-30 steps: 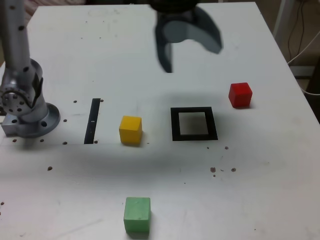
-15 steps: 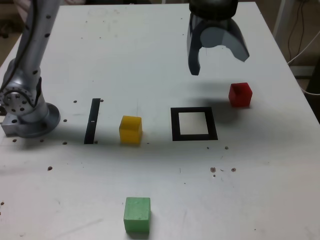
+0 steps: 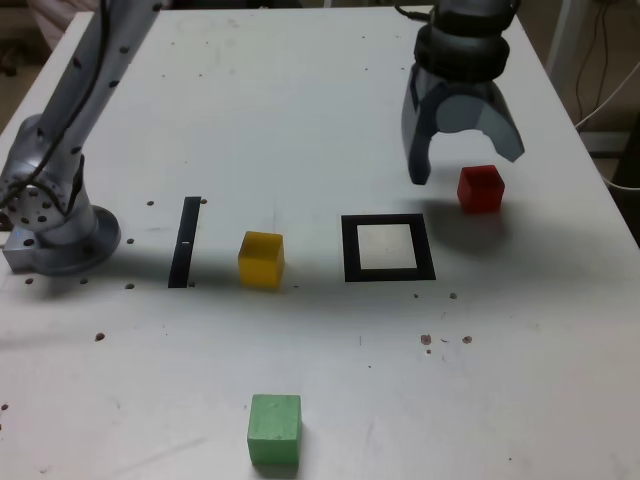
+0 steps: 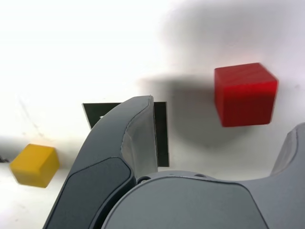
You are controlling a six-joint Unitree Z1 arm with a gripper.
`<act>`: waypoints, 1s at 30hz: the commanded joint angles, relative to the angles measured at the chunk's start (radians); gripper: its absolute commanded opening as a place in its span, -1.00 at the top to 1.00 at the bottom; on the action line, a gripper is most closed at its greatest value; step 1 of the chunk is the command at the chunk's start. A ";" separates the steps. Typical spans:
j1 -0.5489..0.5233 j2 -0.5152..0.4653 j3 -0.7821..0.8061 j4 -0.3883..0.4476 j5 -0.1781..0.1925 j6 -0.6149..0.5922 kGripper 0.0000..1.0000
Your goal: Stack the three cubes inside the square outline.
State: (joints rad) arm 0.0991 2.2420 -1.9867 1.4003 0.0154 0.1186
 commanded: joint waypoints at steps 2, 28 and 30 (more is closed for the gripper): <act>0.001 0.027 -0.018 -0.005 0.005 0.001 -0.89; 0.024 0.149 -0.108 -0.040 0.028 0.036 -0.43; 0.024 0.147 -0.109 -0.042 0.025 0.038 -0.37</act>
State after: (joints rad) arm 0.1219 2.3879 -2.0958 1.3610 0.0425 0.1535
